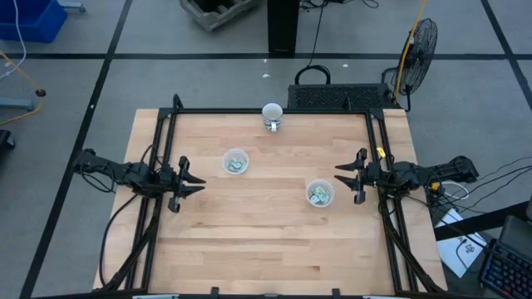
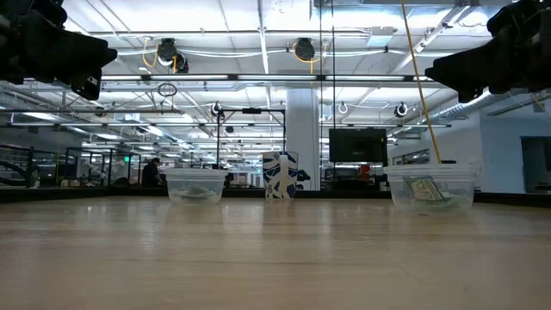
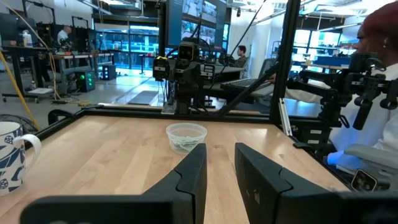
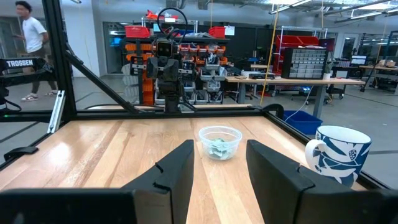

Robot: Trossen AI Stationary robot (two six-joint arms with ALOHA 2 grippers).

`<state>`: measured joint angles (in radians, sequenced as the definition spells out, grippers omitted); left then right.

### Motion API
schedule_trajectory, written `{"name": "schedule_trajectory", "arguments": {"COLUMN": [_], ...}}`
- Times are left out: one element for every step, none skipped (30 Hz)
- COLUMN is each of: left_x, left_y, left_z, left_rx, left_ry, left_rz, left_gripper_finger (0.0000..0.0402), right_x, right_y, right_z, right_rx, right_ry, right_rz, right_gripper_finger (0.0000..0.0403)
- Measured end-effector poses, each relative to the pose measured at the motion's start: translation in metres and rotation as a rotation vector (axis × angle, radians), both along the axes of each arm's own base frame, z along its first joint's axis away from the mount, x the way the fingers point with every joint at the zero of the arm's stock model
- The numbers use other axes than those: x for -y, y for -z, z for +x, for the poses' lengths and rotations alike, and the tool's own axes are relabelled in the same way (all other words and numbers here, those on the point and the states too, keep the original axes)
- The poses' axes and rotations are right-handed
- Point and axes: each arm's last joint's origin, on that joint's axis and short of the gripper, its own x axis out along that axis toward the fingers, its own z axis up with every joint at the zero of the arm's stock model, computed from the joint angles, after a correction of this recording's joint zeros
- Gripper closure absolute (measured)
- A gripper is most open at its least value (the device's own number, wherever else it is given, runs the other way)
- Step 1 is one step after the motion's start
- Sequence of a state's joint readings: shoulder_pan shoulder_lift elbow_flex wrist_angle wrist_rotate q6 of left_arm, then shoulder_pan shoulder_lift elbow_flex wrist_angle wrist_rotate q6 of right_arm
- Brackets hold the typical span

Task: Pick and place Stevia / Truvia into bins
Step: Return to Home Position

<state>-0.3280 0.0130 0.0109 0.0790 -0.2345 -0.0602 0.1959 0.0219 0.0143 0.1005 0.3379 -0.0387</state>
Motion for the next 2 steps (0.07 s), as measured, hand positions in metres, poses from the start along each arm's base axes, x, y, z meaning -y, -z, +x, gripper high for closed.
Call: {"name": "schedule_trajectory", "arguments": {"left_x": [0.0000,0.0000], "left_y": [0.0000,0.0000], "left_z": [0.0000,0.0000], "left_rx": [0.000,0.000], "left_ry": [0.000,0.000], "left_rz": [0.000,0.000], "left_gripper_finger": [0.0314,0.0314], "right_x": [0.0000,0.0000], "right_y": [0.0000,0.0000], "right_z": [0.0000,0.0000], "right_rx": [0.000,0.000], "right_ry": [0.000,0.000], "right_rz": [0.000,0.000], "right_gripper_finger": [0.0261,0.0261]}}
